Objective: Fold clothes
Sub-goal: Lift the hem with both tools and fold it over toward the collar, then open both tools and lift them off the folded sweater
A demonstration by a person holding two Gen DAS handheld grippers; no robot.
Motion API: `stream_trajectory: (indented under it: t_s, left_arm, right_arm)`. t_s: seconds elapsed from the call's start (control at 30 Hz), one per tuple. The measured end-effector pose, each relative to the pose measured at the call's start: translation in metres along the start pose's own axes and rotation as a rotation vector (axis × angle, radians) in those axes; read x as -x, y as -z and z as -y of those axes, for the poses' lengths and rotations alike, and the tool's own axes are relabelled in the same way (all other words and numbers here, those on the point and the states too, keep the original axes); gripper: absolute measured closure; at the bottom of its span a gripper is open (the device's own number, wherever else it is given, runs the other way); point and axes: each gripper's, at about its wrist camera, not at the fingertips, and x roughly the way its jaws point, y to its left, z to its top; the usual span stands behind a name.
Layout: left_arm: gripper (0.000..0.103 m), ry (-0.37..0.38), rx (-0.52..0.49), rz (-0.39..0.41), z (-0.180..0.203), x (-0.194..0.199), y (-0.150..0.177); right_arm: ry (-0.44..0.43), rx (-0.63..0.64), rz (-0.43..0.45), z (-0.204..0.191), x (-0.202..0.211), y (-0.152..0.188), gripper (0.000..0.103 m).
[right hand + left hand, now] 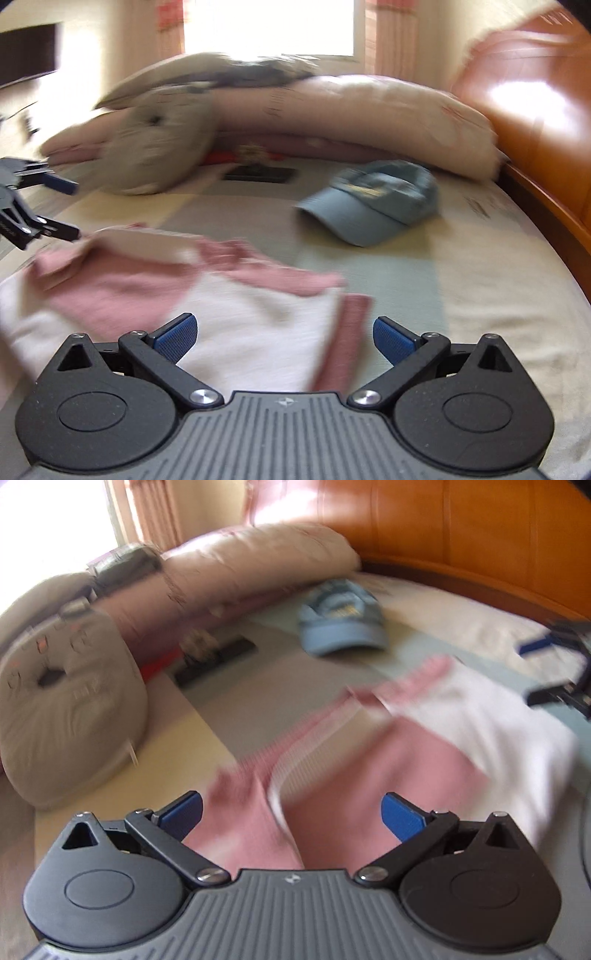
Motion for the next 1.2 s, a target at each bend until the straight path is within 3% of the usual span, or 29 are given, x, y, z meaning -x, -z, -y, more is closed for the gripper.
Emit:
stream_trajectory:
  t_s: [0.2,0.37,0.63,0.7,0.77,0.9,1.0,1.07,1.2]
  left_arm:
    - [0.001,0.096,0.043,-0.066,0.009,0.026,0.05]
    - [0.001,0.152,0.172,-0.139,-0.008,-0.011,0.063]
    - [0.002,-0.065,0.365,0.017,-0.071,-0.02,0.051]
    - [0.002,-0.074,0.419,0.041,-0.077,-0.013,0.055]
    - [0.002,-0.033,0.458,0.066,-0.076,-0.005,0.062]
    - [0.001,0.06,0.417,0.086,-0.05,0.005,0.082]
    - [0.001,0.053,0.382,0.072,-0.028,0.011,0.105]
    - [0.003,0.044,0.393,0.021,-0.021,0.012,0.125]
    - [0.008,-0.003,0.274,-0.021,-0.009,0.028,0.141]
  right_arm:
    - [-0.019,0.104,-0.037,-0.042,0.0,0.007,0.0]
    - [-0.022,0.086,-0.069,-0.056,-0.01,0.006,0.0]
    - [0.002,0.043,-0.074,-0.054,-0.008,0.002,0.0]
    - [0.018,0.051,-0.082,-0.054,-0.007,0.004,0.0]
    - [0.02,0.065,-0.079,-0.055,-0.006,0.006,0.0]
    - [-0.035,0.065,-0.064,-0.061,-0.011,0.013,0.0]
    - [-0.026,0.051,-0.052,-0.065,-0.014,0.029,0.0]
    - [-0.007,0.044,-0.074,-0.061,-0.01,0.042,0.0]
    - [0.034,0.029,-0.13,-0.05,0.0,0.068,0.0]
